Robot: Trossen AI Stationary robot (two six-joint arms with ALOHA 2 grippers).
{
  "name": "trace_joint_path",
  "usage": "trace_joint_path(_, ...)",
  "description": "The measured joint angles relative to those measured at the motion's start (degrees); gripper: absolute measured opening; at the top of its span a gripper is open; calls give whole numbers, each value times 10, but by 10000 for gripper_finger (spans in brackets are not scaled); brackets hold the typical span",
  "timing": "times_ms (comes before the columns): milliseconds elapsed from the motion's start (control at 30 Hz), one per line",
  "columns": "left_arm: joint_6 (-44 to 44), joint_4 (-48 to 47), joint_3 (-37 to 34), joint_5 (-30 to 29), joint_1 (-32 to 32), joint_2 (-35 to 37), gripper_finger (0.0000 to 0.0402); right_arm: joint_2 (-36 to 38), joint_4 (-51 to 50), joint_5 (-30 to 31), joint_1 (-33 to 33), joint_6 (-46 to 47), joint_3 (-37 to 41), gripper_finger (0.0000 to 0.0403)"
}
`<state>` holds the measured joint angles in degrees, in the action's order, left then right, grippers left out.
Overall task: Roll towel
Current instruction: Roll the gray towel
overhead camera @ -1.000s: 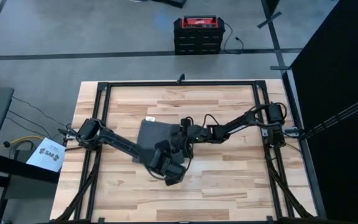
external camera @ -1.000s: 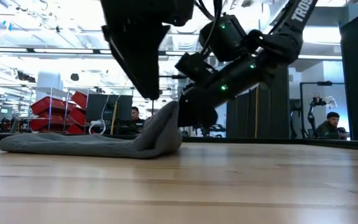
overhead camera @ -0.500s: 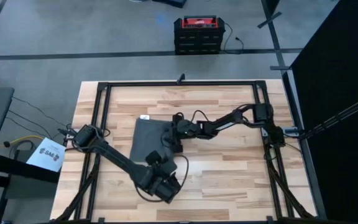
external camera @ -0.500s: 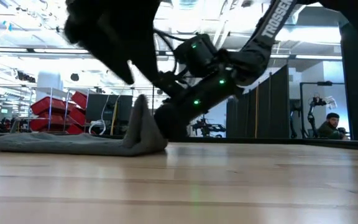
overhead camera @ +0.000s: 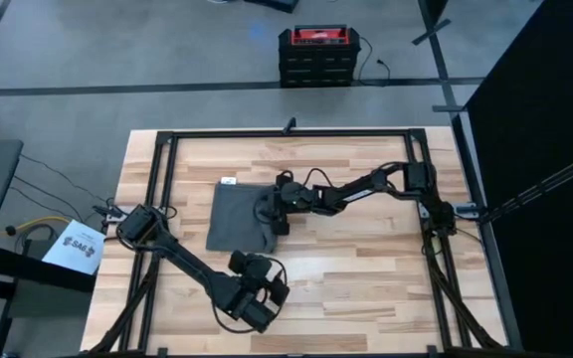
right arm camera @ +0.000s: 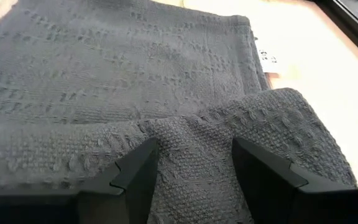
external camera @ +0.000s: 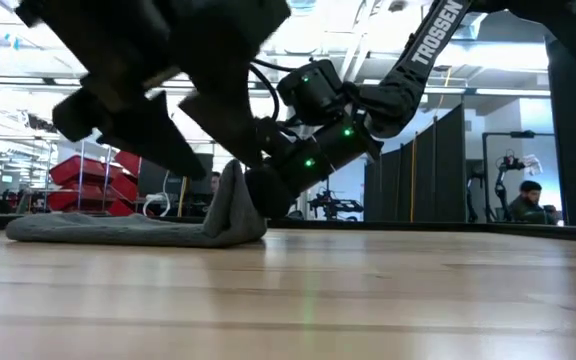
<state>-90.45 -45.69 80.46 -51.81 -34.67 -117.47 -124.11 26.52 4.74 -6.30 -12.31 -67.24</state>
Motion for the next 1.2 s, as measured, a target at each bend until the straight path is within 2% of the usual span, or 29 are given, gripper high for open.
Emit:
trace_joint_path(167,-84,-26,0,-23,16,-33,281,0,11,1,4,-11,0,193)
trace_joint_path(467,-143,-34,2,-70,35,-57,274,0,9,-2,6,-11,0,193)
trace_joint_path(667,-206,-71,2,-68,26,-57,229,0,13,-3,6,-12,0,193)
trace_joint_path(867,-313,-137,2,-57,14,-57,190,0,12,-3,6,-11,0,193)
trace_joint_path(1033,-361,-122,2,-53,11,-57,176,0,19,-3,6,-4,0,193)
trace_joint_path(1200,-430,-131,2,-19,9,-56,165,0,23,-3,6,-2,0,193)
